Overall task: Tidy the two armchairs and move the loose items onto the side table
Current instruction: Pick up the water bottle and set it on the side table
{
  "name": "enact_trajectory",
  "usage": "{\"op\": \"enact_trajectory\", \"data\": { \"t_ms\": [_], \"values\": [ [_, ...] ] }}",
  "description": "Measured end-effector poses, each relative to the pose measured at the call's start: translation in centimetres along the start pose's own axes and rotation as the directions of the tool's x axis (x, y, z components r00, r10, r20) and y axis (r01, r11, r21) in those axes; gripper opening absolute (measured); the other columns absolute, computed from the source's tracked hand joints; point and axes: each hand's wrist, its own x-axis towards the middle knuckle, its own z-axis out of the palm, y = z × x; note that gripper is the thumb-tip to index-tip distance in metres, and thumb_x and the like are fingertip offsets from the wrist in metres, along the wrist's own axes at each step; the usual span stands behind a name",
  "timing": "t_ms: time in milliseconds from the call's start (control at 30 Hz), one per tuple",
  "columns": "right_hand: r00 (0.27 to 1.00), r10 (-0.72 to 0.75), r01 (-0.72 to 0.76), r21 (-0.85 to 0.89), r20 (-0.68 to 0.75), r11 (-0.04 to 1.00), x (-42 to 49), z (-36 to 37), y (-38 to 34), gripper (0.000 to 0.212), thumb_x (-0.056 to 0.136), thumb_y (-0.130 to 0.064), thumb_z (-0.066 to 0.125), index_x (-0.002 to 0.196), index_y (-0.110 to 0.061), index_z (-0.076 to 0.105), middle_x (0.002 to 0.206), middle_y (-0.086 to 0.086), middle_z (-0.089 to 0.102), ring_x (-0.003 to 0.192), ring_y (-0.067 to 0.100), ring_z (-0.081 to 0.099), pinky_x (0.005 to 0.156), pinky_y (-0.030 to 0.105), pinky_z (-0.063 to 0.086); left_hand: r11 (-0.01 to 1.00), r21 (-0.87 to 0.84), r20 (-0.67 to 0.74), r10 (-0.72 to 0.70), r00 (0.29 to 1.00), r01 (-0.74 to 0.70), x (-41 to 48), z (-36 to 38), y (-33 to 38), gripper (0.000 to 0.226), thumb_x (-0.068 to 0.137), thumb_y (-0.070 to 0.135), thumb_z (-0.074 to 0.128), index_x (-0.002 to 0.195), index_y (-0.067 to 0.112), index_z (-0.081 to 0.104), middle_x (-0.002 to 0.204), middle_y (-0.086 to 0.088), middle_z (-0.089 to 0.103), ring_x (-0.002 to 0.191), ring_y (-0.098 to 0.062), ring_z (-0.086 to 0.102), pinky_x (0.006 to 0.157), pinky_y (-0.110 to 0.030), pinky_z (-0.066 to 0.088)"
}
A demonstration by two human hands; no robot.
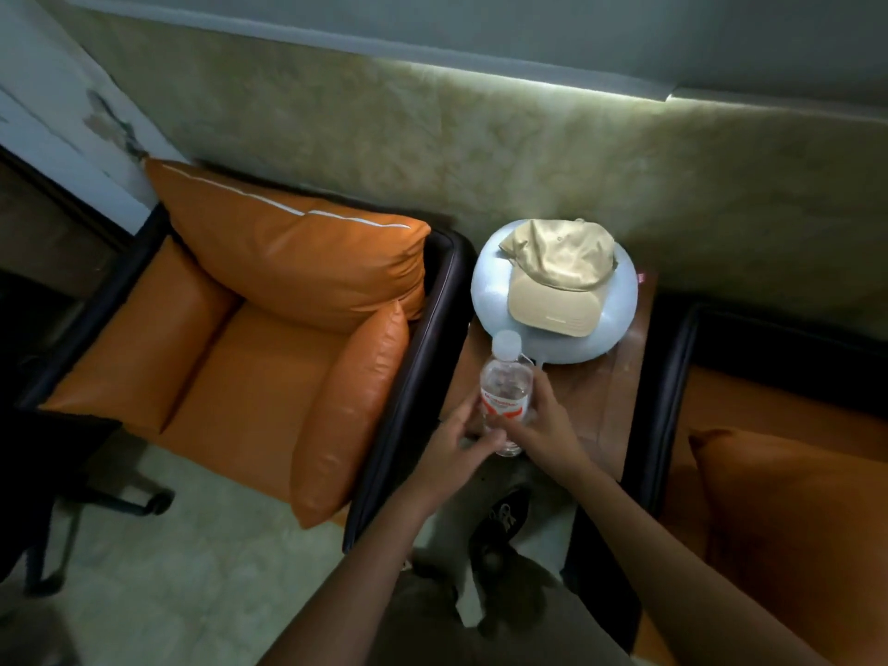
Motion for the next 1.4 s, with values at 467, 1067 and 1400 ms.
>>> {"op": "enact_trajectory", "data": {
  "t_ms": [467,1067,1400],
  "values": [
    [0.973,0.114,-0.101,0.077,-0.199,0.992,7.4,5.7,4.6,0.076,0.095,-0.043,0.054,0.156,-0.046,0.009,0.151,-0.007,0.047,0.134,0.013,0.052,0.111,0.049,0.044,0.997,-0.074,0.021,0.032,0.999,-0.030,9.6,-1.3,-3.3,0.086,0.086,0.031,0.075,0.155,0.040,0.025,0.159,0.010,0.034,0.146,-0.011,0.034,0.119,-0.050,0.031],
    [0.869,0.491,-0.381,0.557,-0.057,0.738,8.4,5.1,9.3,0.046,0.105,-0.035,0.048,0.150,-0.035,0.042,0.147,-0.008,0.054,0.135,0.012,0.050,0.113,0.037,0.042,0.941,-0.263,-0.055,-0.236,0.970,0.214,13.9,-4.0,-6.2,0.049,0.106,0.029,0.044,0.152,0.040,0.032,0.145,0.026,0.038,0.138,-0.001,0.034,0.114,-0.035,0.031],
    [0.935,0.348,-0.302,0.359,-0.072,0.883,11.4,5.7,7.2,0.038,0.101,-0.040,0.043,0.135,-0.056,0.050,0.134,-0.022,0.059,0.127,0.000,0.053,0.101,0.026,0.046,0.815,-0.490,-0.057,-0.385,0.921,0.310,17.1,-0.4,-4.6,0.038,0.101,0.053,0.040,0.119,0.033,0.066,0.114,0.013,0.072,0.117,-0.010,0.061,0.106,-0.034,0.043]
  ]
}}
